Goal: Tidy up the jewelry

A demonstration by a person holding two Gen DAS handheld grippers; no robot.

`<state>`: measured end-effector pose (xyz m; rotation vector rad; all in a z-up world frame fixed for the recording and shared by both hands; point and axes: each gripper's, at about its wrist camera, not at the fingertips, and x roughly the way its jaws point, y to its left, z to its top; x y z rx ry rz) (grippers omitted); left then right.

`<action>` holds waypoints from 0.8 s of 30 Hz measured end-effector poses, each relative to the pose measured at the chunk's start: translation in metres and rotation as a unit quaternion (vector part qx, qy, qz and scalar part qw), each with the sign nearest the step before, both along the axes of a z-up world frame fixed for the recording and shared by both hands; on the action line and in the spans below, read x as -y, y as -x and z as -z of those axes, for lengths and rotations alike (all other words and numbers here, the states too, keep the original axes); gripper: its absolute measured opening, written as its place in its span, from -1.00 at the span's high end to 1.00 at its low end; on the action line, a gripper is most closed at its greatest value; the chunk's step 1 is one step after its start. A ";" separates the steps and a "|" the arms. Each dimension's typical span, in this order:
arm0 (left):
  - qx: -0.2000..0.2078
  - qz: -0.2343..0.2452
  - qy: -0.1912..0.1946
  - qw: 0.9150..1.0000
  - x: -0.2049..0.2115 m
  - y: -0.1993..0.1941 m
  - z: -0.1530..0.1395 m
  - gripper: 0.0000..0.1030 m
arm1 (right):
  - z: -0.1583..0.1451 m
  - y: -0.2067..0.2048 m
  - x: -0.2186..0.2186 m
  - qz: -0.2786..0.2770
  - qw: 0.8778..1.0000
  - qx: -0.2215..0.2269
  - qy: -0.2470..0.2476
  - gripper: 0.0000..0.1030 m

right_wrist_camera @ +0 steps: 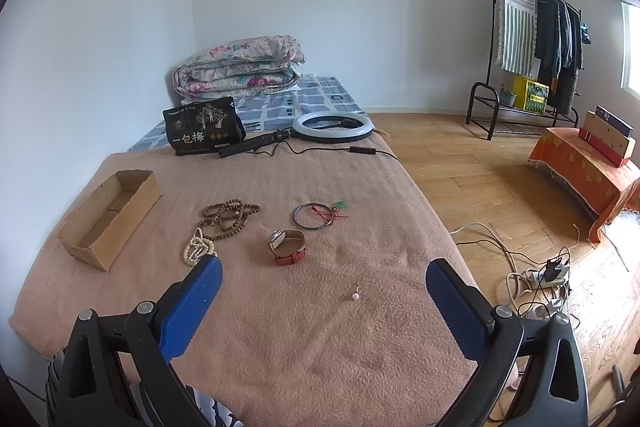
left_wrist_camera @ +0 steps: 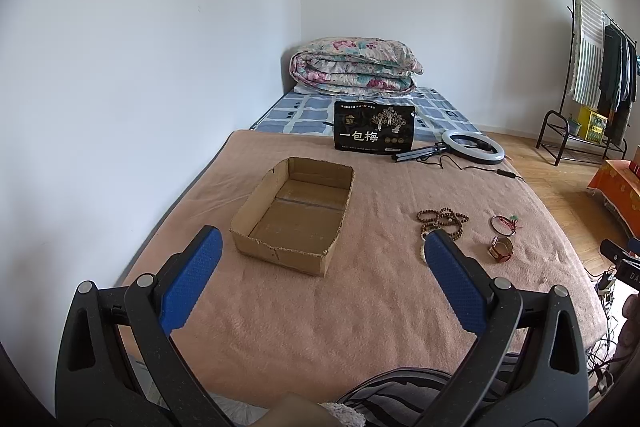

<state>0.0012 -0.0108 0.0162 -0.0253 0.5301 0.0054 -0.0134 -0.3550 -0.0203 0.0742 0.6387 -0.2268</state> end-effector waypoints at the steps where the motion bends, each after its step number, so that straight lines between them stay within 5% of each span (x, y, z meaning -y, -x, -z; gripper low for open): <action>1: 0.000 0.000 0.000 1.000 0.000 0.000 0.000 -1.00 | 0.000 0.000 0.000 0.000 1.000 0.000 -0.001 -0.99; 24: -0.007 0.012 0.000 1.000 0.005 -0.004 0.011 -1.00 | 0.002 -0.004 0.006 0.006 1.000 -0.002 -0.003 -0.99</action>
